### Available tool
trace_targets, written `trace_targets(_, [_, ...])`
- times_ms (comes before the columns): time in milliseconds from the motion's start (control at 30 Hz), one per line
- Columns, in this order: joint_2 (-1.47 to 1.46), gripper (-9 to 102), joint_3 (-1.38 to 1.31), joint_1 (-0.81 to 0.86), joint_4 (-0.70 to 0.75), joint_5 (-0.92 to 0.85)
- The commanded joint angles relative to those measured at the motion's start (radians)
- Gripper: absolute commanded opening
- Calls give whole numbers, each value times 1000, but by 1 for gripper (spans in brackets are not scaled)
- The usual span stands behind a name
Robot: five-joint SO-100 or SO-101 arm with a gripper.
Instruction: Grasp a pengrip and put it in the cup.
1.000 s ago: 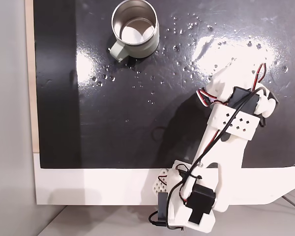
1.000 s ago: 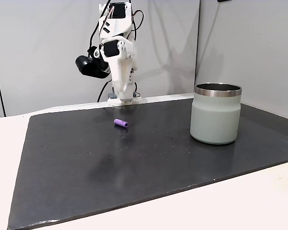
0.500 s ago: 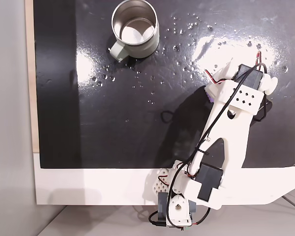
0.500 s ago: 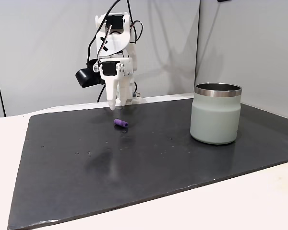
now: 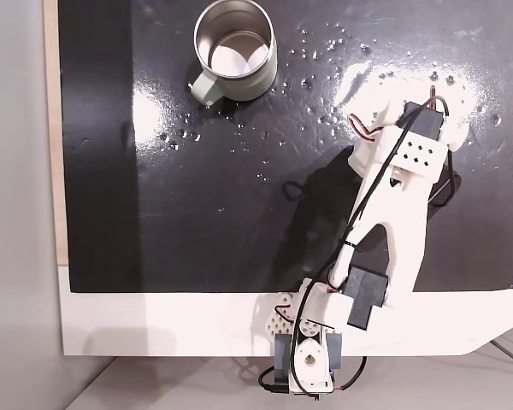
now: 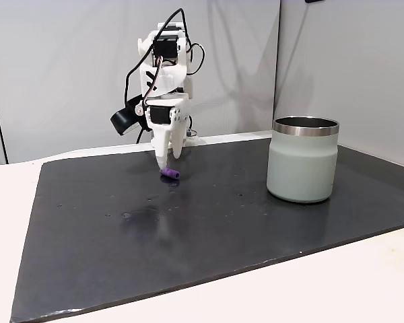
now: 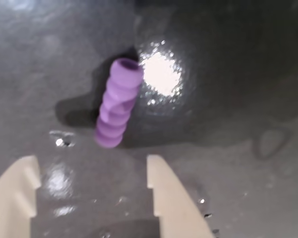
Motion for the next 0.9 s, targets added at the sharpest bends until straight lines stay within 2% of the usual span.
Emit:
trace_targets(0, [-15,22,-44,3,9,-12])
trace_targets(367, [-135,21,-44,35,46,-52])
trace_targets(567, [-147,5,-67,46,66,-69])
trace_targets(700, [-135,0,-87,46,80,-66])
trace_targets(867, [-87,0,-83,35,80,-61])
